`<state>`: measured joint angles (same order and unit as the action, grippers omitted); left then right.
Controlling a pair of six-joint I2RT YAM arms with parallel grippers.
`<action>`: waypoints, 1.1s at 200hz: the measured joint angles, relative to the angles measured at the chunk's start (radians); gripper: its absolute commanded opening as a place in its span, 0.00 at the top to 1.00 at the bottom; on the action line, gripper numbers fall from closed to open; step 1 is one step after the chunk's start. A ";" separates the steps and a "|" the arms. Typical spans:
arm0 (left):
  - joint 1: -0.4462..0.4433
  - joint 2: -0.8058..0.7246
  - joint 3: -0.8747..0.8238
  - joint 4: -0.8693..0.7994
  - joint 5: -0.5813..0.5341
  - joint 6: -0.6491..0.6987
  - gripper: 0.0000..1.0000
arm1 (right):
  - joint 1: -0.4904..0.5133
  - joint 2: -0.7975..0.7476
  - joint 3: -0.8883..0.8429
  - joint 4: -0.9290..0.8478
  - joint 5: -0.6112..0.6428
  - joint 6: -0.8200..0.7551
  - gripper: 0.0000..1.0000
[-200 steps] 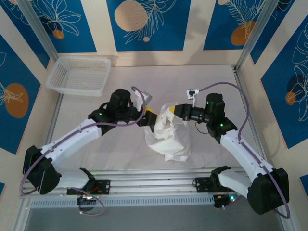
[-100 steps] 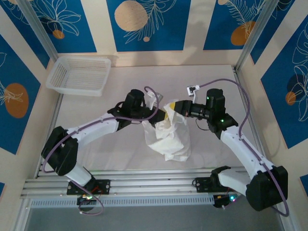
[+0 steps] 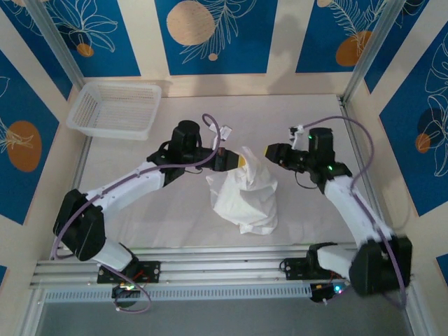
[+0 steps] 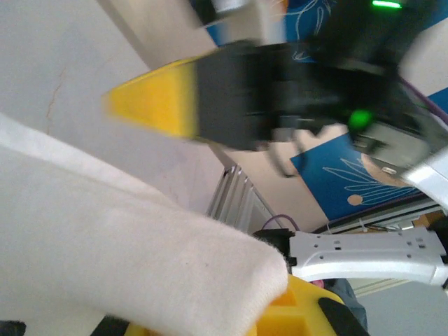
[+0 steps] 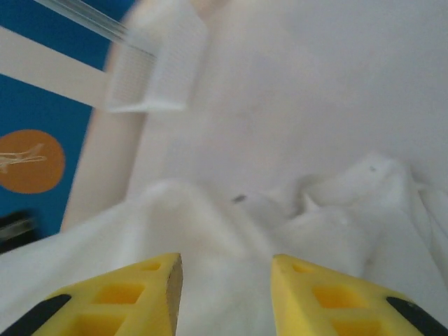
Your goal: Fold the inside-out t-shirt
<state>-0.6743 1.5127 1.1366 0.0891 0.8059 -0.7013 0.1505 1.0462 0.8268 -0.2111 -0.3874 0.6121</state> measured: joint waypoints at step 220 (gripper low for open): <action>0.102 0.026 0.058 -0.380 -0.285 0.352 0.51 | 0.314 -0.249 -0.254 0.296 -0.033 0.128 1.00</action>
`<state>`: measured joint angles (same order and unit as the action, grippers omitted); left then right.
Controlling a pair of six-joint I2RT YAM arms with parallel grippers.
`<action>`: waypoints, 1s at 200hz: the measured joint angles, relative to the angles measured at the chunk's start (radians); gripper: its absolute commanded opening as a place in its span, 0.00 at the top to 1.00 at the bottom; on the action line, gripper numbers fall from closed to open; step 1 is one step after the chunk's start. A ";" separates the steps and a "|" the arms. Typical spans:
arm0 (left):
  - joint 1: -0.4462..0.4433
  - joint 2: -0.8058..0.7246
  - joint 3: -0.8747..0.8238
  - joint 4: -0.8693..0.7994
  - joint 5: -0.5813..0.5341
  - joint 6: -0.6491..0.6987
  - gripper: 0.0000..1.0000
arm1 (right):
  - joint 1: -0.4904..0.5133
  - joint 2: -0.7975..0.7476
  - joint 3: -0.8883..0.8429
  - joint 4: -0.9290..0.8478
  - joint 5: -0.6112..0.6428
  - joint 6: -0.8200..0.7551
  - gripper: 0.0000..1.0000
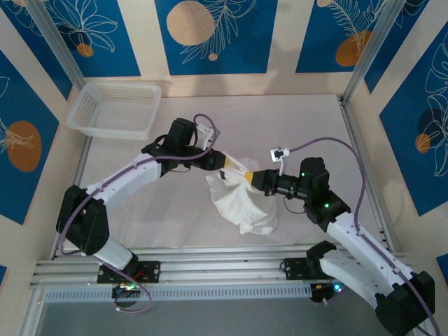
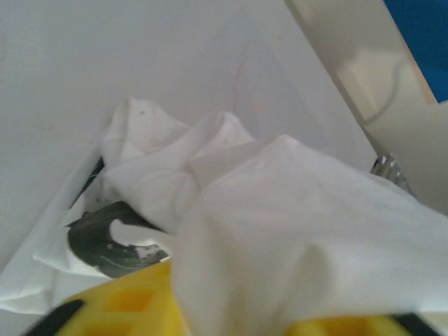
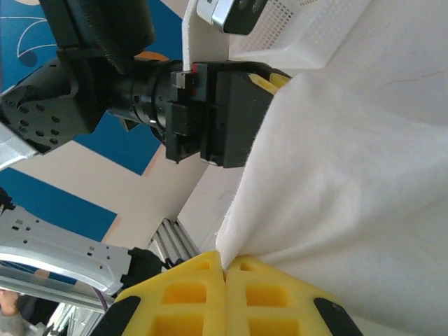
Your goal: Fold the inside-out t-shirt
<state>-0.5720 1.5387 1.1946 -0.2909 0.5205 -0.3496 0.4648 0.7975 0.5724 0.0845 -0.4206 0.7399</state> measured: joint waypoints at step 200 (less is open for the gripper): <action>-0.130 -0.041 0.018 0.012 0.114 0.384 1.00 | -0.040 0.040 0.037 -0.166 -0.176 -0.186 1.00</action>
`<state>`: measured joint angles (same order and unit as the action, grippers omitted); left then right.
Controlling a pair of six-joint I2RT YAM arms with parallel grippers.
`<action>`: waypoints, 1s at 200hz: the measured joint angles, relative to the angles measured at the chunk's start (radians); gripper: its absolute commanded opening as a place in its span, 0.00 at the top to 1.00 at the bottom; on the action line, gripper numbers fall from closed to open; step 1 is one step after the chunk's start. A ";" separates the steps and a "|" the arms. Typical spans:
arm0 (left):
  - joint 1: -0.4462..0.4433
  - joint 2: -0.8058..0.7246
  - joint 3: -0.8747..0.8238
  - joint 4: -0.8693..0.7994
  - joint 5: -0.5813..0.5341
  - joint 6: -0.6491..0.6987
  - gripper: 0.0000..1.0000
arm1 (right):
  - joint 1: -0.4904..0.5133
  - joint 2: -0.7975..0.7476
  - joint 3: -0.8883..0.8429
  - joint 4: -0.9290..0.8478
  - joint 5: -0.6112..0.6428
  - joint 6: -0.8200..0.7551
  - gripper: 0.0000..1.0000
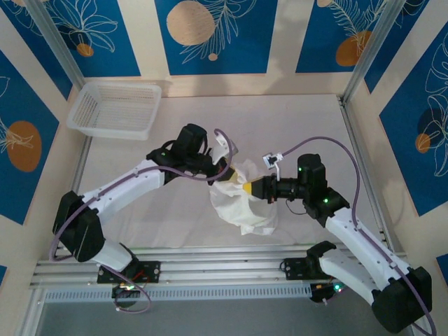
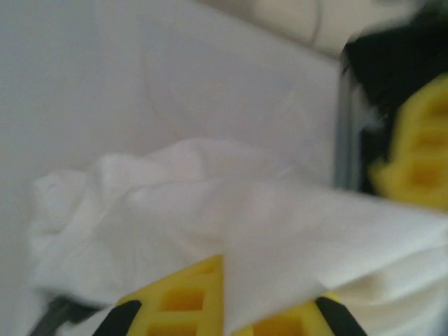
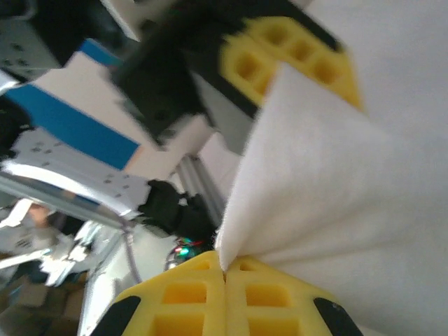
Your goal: Fold the inside-out t-shirt
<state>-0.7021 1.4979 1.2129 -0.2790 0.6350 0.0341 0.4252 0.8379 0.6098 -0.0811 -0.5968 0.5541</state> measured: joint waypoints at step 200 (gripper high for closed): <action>0.083 0.041 0.126 0.061 0.135 -0.618 1.00 | 0.191 0.262 0.124 0.071 0.546 -0.255 0.98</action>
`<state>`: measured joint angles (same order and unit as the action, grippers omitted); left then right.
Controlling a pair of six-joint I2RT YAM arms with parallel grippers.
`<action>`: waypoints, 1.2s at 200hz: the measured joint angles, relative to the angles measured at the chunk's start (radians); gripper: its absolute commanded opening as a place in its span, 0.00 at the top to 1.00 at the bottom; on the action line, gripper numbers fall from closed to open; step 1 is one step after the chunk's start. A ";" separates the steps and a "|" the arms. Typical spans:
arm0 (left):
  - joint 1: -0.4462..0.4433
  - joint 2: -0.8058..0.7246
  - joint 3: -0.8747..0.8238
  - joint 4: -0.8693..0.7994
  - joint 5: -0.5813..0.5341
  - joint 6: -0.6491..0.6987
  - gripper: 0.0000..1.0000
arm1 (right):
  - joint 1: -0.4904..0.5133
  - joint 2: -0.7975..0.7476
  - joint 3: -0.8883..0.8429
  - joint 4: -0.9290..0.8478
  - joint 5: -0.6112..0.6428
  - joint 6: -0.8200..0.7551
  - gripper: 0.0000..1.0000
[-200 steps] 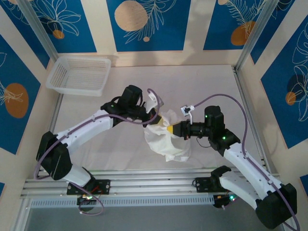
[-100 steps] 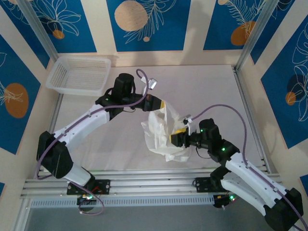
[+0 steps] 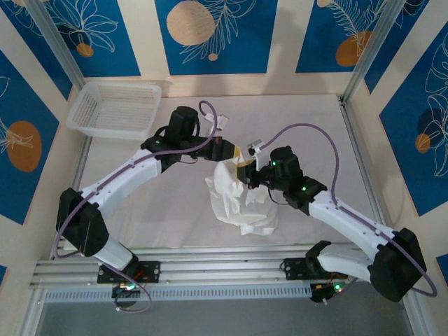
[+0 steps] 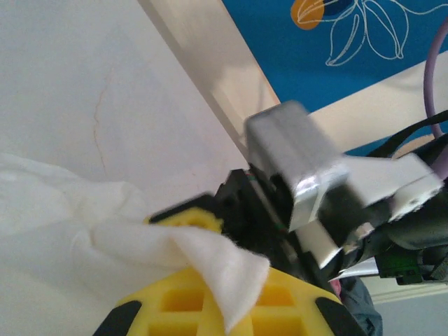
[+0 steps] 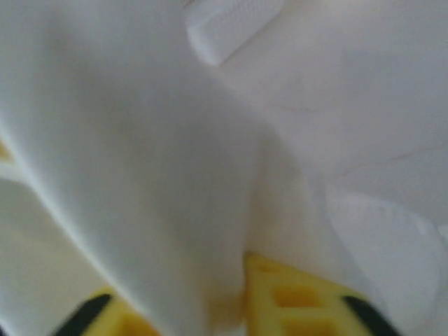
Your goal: Fold the inside-out t-shirt
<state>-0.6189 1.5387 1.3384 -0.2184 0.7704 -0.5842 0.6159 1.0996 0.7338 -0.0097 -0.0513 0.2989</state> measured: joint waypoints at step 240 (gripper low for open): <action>-0.091 -0.129 -0.197 -0.037 -0.274 0.535 0.59 | -0.259 -0.180 -0.115 0.380 -0.713 0.389 1.00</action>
<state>-0.7097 1.4097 1.1412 -0.2554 0.4961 -0.0494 0.3569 0.9199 0.6189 0.3698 -0.7639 0.6884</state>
